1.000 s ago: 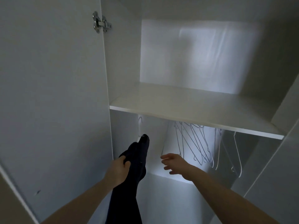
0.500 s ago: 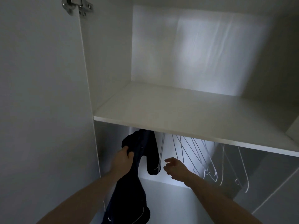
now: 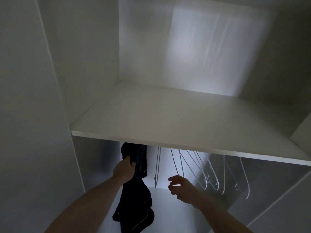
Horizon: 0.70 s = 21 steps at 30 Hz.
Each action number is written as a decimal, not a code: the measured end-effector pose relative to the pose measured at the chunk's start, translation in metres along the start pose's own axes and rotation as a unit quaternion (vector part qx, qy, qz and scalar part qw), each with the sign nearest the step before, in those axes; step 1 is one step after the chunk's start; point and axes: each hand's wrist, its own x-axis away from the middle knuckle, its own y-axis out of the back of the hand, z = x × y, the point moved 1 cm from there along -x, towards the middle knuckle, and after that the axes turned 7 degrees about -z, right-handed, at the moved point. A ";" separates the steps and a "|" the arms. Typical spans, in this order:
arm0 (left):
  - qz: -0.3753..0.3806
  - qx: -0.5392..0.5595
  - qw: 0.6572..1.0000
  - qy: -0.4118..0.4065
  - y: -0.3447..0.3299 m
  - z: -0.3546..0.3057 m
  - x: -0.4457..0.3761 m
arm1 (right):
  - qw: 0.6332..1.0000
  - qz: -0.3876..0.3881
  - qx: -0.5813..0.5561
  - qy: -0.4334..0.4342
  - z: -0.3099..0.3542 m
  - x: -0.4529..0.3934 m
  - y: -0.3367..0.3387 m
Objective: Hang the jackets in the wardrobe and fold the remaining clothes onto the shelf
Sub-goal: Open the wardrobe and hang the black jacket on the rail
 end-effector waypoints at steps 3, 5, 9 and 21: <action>0.022 -0.020 1.000 0.001 -0.005 0.008 -0.002 | 1.000 -0.010 -0.012 -0.008 -0.005 0.002 0.005; 0.027 -0.013 1.000 -0.002 -0.005 0.010 -0.003 | 1.000 -0.018 0.000 -0.001 -0.008 0.003 0.007; 0.024 0.002 1.000 0.003 0.000 0.013 0.001 | 0.999 -0.034 -0.003 0.001 -0.013 0.005 0.007; 0.022 0.125 0.987 -0.103 -0.015 -0.077 0.031 | 0.997 -0.078 0.005 0.026 -0.026 0.029 0.019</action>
